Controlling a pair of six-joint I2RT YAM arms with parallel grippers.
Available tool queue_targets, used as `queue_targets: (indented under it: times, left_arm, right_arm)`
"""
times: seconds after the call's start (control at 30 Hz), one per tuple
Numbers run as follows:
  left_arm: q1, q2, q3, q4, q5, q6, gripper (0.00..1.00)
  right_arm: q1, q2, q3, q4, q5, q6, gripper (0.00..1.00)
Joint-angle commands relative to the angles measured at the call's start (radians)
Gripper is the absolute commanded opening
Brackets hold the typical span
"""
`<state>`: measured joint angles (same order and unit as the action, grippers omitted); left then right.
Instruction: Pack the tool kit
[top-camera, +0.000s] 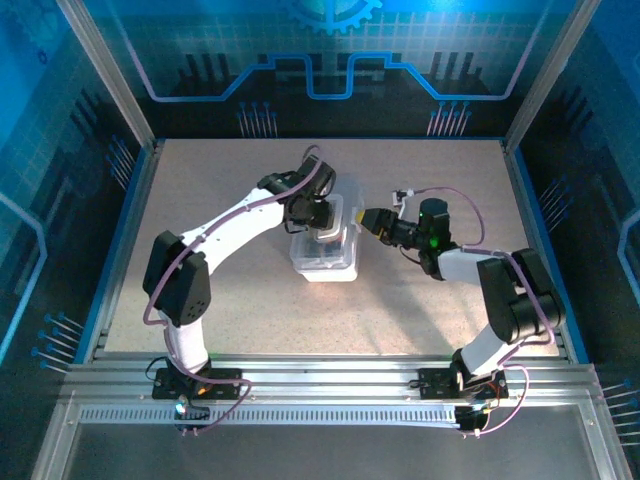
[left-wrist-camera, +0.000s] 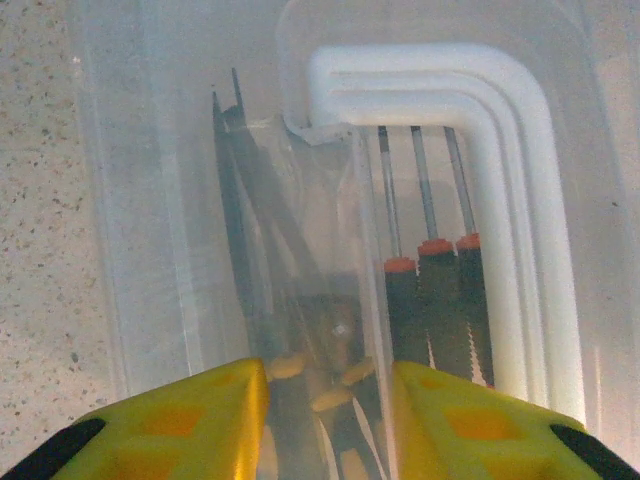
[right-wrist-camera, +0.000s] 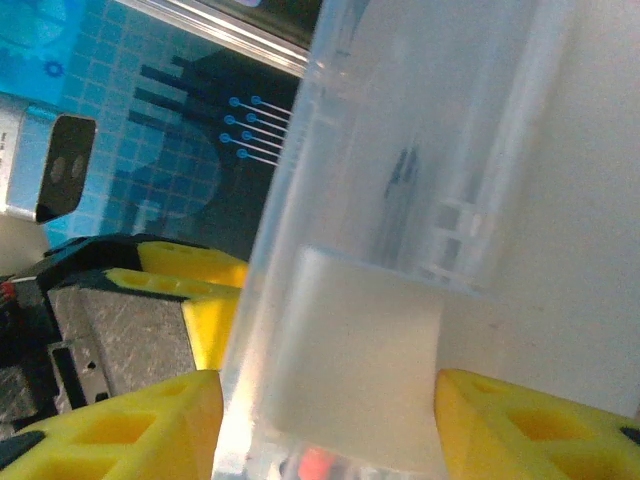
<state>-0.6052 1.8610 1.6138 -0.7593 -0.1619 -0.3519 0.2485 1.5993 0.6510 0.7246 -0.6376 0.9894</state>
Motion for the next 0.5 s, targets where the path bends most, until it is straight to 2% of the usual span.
queue_targets:
  times: [0.0, 0.17, 0.47]
  left_arm:
    - [-0.011, 0.078, -0.003, -0.19, -0.007, 0.022, 0.38]
    - [-0.034, 0.114, 0.015, -0.193, -0.005, 0.02, 0.38]
    - [-0.049, 0.129, -0.003, -0.184, -0.004, 0.017, 0.38]
  right_arm:
    - [0.017, -0.041, 0.04, -0.164, 0.045, -0.109, 0.59]
    - [0.023, -0.025, 0.056, -0.211, 0.066, -0.14, 0.58]
    - [0.021, 0.041, 0.042, -0.185, 0.11, -0.126, 0.46]
